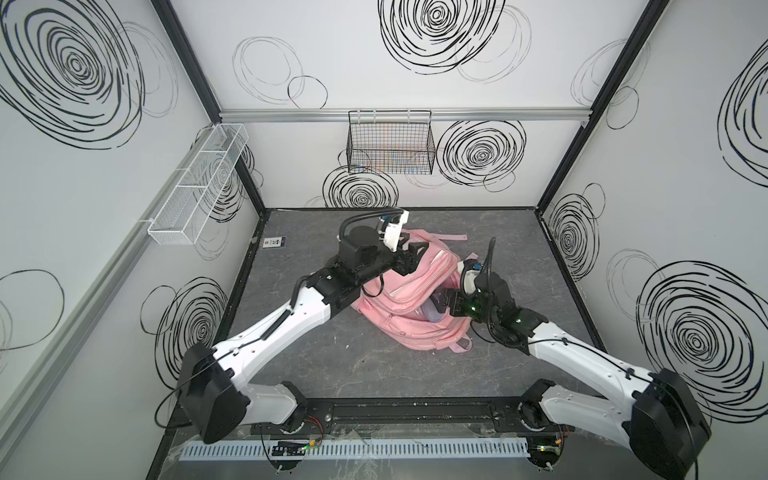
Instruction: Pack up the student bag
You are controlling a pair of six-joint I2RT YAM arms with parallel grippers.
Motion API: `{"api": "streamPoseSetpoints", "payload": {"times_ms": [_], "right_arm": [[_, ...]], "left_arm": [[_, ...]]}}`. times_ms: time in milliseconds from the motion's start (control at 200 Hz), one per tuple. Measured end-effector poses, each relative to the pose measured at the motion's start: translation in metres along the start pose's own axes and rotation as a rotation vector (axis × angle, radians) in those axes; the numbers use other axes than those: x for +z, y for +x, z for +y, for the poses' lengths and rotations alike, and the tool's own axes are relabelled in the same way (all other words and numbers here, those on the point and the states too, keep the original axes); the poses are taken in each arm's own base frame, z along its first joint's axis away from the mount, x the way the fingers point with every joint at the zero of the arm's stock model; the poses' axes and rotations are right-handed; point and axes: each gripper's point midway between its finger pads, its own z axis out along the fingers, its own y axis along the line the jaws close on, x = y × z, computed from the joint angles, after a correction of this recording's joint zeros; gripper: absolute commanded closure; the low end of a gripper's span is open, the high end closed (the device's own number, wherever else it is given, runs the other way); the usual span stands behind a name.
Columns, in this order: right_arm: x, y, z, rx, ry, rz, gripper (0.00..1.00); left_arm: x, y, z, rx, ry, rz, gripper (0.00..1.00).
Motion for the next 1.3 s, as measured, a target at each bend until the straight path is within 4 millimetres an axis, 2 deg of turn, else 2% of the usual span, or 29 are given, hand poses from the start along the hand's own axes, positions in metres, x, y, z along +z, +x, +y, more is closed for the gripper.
{"api": "streamPoseSetpoints", "payload": {"times_ms": [50, 95, 140, 205, 250, 360, 475, 570, 670, 845, 960, 1051, 1156, 1301], "right_arm": [[-0.009, 0.007, 0.000, -0.003, 0.004, 0.010, 0.11], [-0.016, 0.013, 0.001, -0.008, 0.003, 0.018, 0.17], [-0.024, 0.019, 0.004, -0.014, -0.007, 0.019, 0.29], [-0.034, 0.026, 0.006, -0.015, -0.019, 0.020, 0.53], [-0.040, 0.029, 0.009, -0.016, -0.030, 0.021, 0.60], [-0.047, 0.039, 0.027, -0.026, -0.067, 0.035, 0.65], [-0.054, 0.073, 0.076, -0.118, -0.125, 0.114, 0.59], [-0.053, 0.095, 0.119, -0.180, -0.146, 0.159, 0.51], [-0.027, 0.110, 0.143, -0.206, -0.072, 0.179, 0.46], [0.032, 0.115, 0.152, -0.231, 0.110, 0.148, 0.39], [0.059, 0.110, 0.148, -0.240, 0.193, 0.130, 0.42], [0.076, 0.100, 0.135, -0.225, 0.257, 0.120, 0.44], [0.090, 0.091, 0.121, -0.206, 0.325, 0.129, 0.44], [0.103, 0.091, 0.111, -0.203, 0.368, 0.134, 0.45]], "left_arm": [[-0.016, -0.009, 0.007, -0.002, -0.027, -0.040, 0.34], [-0.029, -0.013, 0.015, -0.003, -0.056, -0.066, 0.35], [-0.041, -0.013, 0.025, -0.007, -0.089, -0.083, 0.35], [-0.053, -0.006, 0.041, -0.013, -0.140, -0.088, 0.36], [-0.059, 0.001, 0.051, -0.018, -0.177, -0.081, 0.36], [-0.064, 0.028, 0.071, -0.020, -0.258, -0.020, 0.36], [-0.068, 0.061, 0.092, -0.016, -0.349, 0.057, 0.36], [-0.080, 0.082, 0.115, -0.022, -0.439, 0.091, 0.35], [-0.099, 0.086, 0.137, -0.033, -0.526, 0.073, 0.35], [-0.132, 0.063, 0.161, -0.041, -0.638, -0.047, 0.35], [-0.145, 0.057, 0.165, -0.040, -0.671, -0.097, 0.35], [-0.150, 0.055, 0.165, -0.037, -0.681, -0.119, 0.35], [-0.154, 0.050, 0.164, -0.032, -0.681, -0.139, 0.35], [-0.155, 0.046, 0.161, -0.025, -0.676, -0.157, 0.35]]}}
